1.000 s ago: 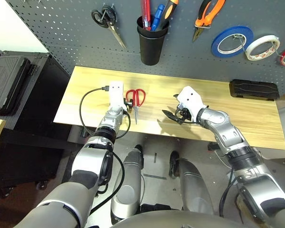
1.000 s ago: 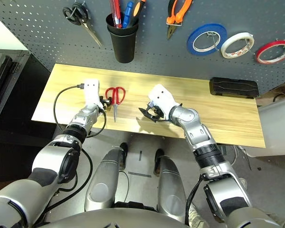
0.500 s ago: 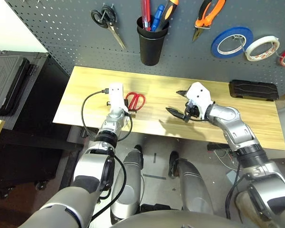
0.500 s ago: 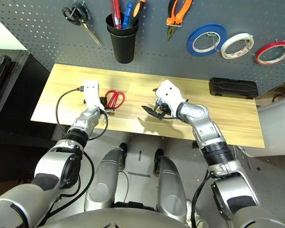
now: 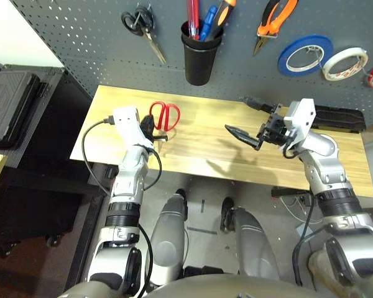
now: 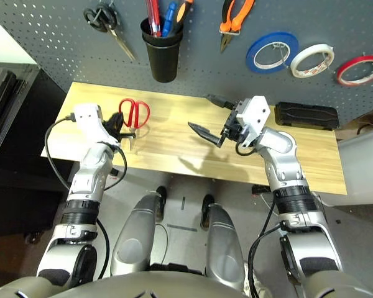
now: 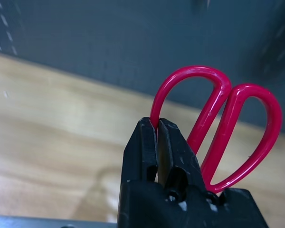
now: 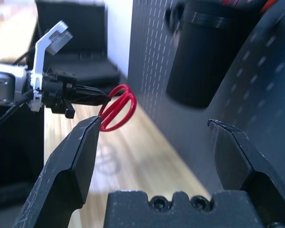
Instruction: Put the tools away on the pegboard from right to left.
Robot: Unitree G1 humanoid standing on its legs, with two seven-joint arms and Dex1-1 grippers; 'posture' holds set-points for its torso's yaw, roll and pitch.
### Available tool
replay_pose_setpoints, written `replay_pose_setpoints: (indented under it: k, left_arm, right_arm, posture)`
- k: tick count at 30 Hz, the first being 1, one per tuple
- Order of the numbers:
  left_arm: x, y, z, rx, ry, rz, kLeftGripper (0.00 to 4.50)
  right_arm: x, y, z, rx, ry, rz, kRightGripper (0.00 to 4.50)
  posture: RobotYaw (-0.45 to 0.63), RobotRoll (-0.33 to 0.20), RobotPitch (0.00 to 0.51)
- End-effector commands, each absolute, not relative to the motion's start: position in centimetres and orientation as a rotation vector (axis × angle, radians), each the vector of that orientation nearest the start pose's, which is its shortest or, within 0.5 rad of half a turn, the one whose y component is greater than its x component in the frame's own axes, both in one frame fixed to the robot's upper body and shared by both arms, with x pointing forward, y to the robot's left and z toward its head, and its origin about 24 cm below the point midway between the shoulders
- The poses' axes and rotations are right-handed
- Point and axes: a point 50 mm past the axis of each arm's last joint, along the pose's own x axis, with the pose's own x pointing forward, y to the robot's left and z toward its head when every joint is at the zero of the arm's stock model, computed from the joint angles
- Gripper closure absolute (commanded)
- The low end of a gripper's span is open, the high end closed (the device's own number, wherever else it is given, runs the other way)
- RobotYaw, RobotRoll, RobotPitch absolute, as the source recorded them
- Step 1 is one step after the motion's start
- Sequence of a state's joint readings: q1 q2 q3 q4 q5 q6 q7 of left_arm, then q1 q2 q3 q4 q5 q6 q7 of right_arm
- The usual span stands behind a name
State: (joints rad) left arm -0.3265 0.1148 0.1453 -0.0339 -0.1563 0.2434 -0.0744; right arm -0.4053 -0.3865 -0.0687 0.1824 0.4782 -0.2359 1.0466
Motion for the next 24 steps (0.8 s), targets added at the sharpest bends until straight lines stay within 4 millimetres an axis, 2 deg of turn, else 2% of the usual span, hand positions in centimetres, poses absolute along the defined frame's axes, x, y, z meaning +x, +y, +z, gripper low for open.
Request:
replay_pose_setpoints:
  k: [1, 4, 8, 11, 16, 24]
  left_arm:
    - [29.9, 18.2, 14.1, -0.081, -0.177, -0.044, 4.45]
    - [29.7, 18.6, 15.8, -0.110, -0.215, -0.039, 4.45]
    - [29.6, 18.8, 19.4, -0.143, -0.309, -0.056, 4.45]
    - [29.6, 19.1, 21.1, -0.153, -0.349, -0.052, 4.45]
    - [29.9, 19.3, 22.4, -0.126, -0.377, -0.057, 4.45]
    - [30.8, 19.4, 24.0, -0.121, -0.424, -0.062, 4.45]
  right_arm:
    - [28.8, -19.2, 16.4, -0.119, -0.527, 1.003, 0.00]
    - [28.8, -19.6, 17.4, -0.117, -0.536, 1.002, 0.00]
    - [29.1, -20.1, 19.2, -0.107, -0.569, 1.010, 0.00]
    - [29.6, -20.1, 20.5, -0.096, -0.592, 1.010, 0.00]
    - [30.3, -20.6, 21.8, -0.120, -0.618, 1.018, 0.00]
    - [30.9, -20.8, 22.6, -0.146, -0.626, 1.033, 0.00]
  posture:
    - [0.32, 0.000, 0.283]
    - [0.31, 0.000, 0.283]
    - [0.31, 0.000, 0.284]
    - [0.31, 0.000, 0.284]
    - [0.31, 0.000, 0.284]
    - [0.29, 0.000, 0.274]
